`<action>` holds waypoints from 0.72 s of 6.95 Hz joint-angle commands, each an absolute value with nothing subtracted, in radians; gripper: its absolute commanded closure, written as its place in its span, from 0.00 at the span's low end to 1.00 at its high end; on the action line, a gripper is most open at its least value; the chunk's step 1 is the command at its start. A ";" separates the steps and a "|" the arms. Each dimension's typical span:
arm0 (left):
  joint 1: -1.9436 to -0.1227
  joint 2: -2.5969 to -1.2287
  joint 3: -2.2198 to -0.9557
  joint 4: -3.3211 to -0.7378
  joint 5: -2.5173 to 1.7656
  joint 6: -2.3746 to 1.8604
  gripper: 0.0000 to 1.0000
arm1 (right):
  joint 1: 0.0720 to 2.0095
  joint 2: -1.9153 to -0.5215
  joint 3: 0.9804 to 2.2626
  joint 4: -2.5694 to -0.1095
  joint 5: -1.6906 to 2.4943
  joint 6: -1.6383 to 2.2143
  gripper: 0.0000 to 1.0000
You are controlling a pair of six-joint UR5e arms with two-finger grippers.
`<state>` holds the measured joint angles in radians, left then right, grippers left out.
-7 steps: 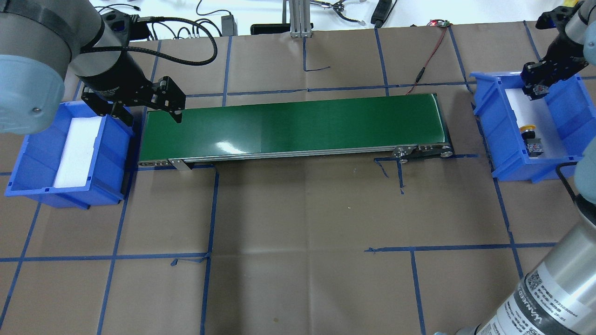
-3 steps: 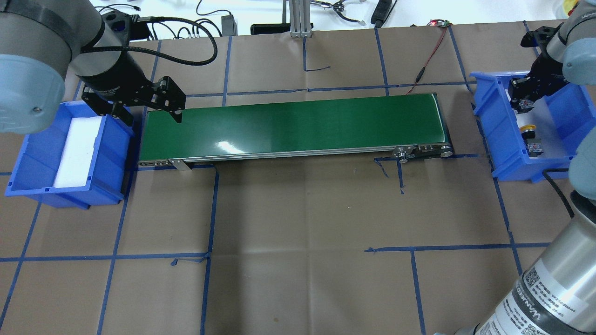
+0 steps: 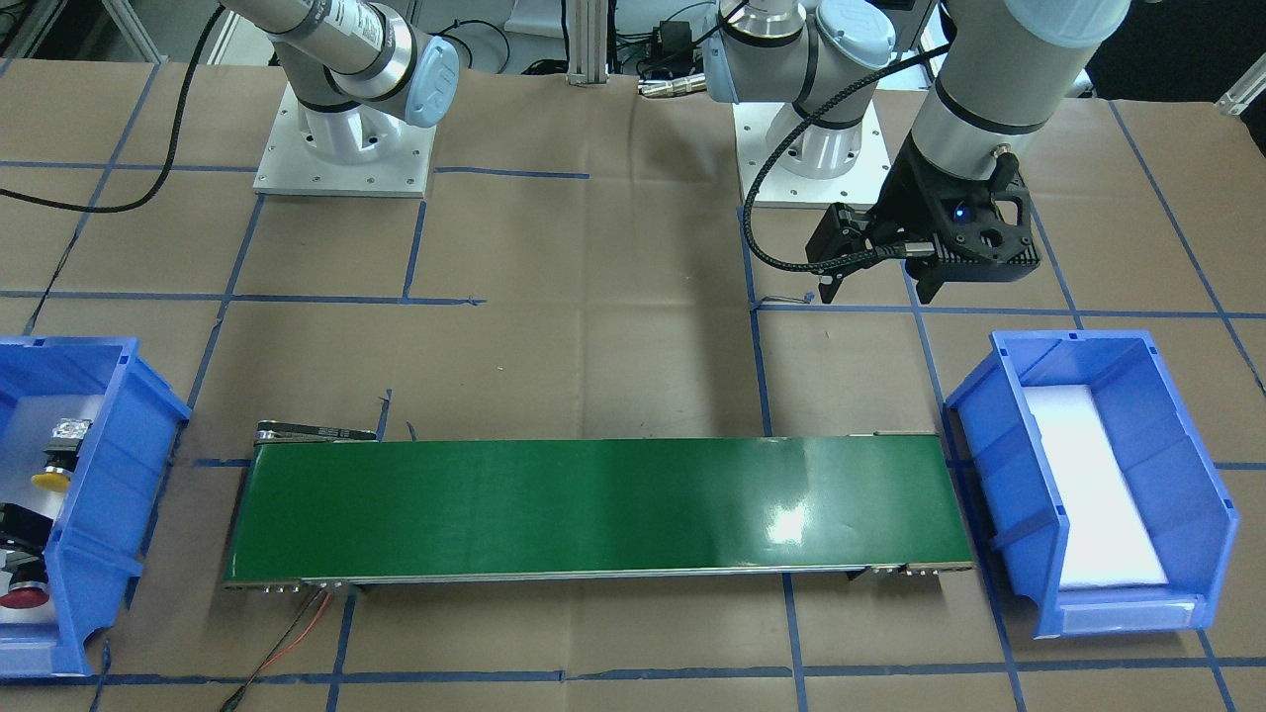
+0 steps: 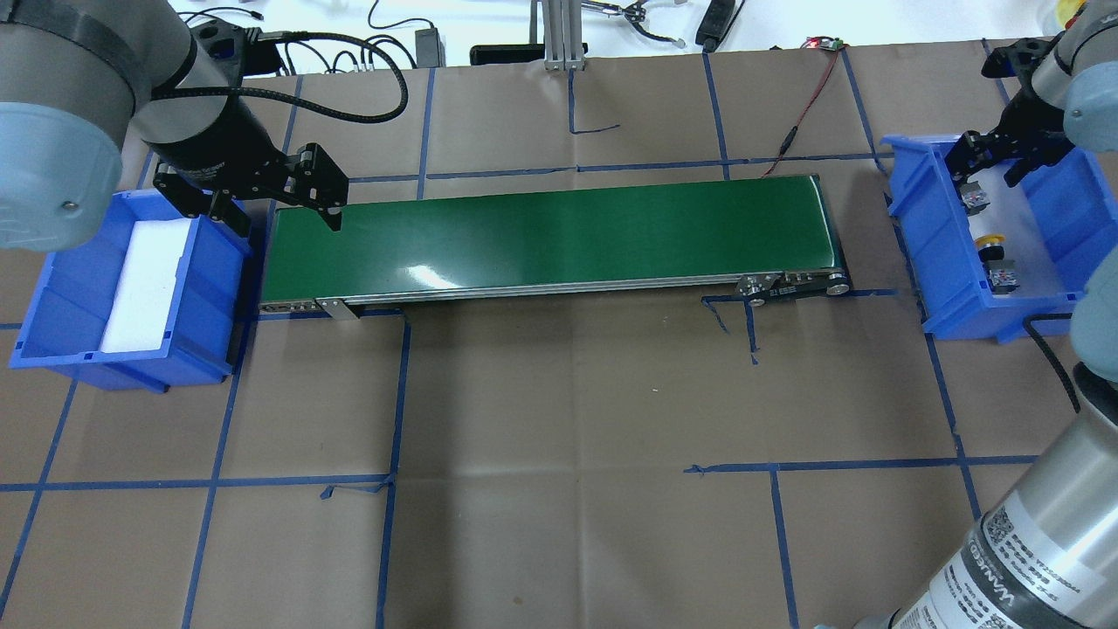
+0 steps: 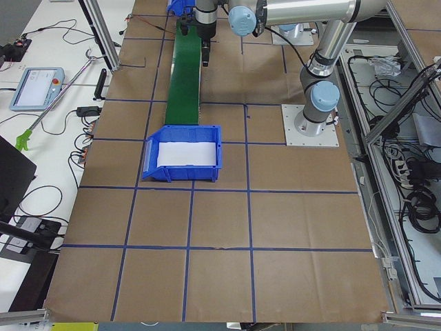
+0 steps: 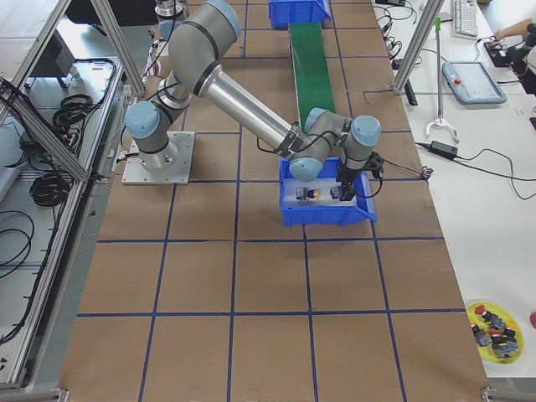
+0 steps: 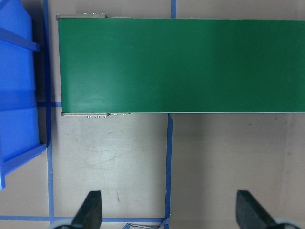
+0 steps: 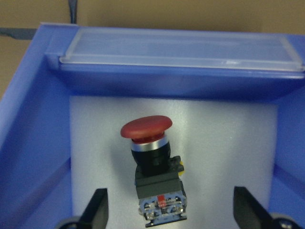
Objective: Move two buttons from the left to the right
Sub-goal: 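Open the right gripper to release the red button and lift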
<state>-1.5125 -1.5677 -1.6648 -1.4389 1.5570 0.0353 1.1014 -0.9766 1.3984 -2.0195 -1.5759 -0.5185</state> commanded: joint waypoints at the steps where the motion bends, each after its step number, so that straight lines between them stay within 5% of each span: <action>1: -1.513 -1.566 -1.666 -1.439 1.557 0.035 0.00 | 1.106 -1.072 1.326 -1.976 -1.577 -0.515 0.00; 5: -1.513 -1.568 -1.666 -1.439 1.557 0.034 0.00 | 1.479 -1.227 1.253 -1.766 -1.575 -0.356 0.00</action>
<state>-1.5125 -1.5674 -1.6659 -1.4389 1.5570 0.0342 1.3220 -1.1963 1.2554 -1.7969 -1.5759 -0.4062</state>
